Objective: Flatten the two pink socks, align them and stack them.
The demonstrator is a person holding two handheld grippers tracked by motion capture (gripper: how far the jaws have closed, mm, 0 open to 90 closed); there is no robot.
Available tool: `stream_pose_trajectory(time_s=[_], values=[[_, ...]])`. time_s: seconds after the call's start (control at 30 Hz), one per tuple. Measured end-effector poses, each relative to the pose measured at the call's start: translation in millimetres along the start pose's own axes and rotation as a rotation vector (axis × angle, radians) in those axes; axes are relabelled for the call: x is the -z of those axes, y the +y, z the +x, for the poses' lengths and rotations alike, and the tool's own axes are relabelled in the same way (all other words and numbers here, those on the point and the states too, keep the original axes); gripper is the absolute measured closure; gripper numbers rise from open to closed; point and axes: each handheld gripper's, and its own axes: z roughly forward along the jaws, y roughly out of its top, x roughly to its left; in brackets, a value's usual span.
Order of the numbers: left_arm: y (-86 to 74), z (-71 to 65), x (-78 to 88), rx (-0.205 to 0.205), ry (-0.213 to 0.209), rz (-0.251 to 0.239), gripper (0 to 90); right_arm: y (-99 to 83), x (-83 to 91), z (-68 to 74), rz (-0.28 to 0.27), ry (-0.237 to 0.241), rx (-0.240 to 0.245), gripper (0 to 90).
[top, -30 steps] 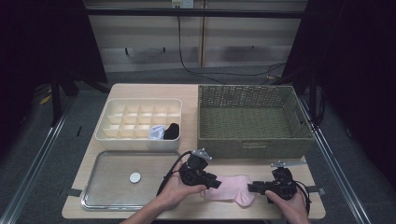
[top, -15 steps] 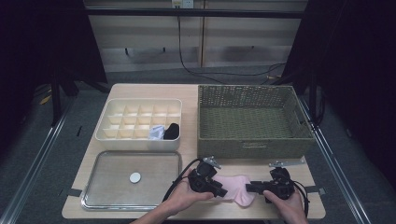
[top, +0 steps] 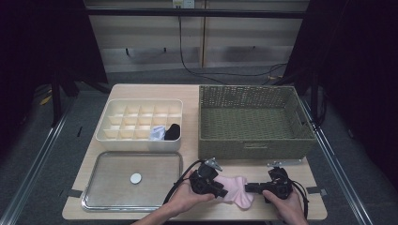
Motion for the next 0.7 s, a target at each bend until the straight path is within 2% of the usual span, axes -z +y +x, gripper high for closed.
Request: stream_pose_trajectory(time_s=[0.13,0.17,0.2,0.37,0.57,0.67,0.7], values=[[-1.1,0.1,0.4,0.007,0.006,-0.008,67.4,0.0,1.6,-0.5,-0.013,0.042,-0.028,84.1],[-2.0,-0.8,0.5,-0.001,0.02,-0.012,67.4,0.0,2.7,-0.9,-0.019,0.055,-0.031,84.4],[-2.9,-1.7,0.2,-0.015,0.018,-0.019,67.2,0.1,4.3,-0.5,-0.024,0.058,-0.036,84.6],[-2.7,-1.9,0.5,-0.013,0.015,-0.016,65.2,2.2,14.9,1.0,-0.062,0.08,-0.036,85.3],[-2.4,-2.1,-0.1,-0.003,0.024,-0.02,64.3,7.3,27.2,4.0,-0.116,0.106,-0.036,85.8],[-0.9,-0.7,-3.1,0.028,0.005,-0.039,63.9,10.7,28.8,7.6,-0.132,0.133,-0.043,85.8],[-0.3,-1.1,-3.1,0.025,0.014,-0.032,63.9,12.3,28.2,8.7,-0.131,0.137,-0.04,85.9]])
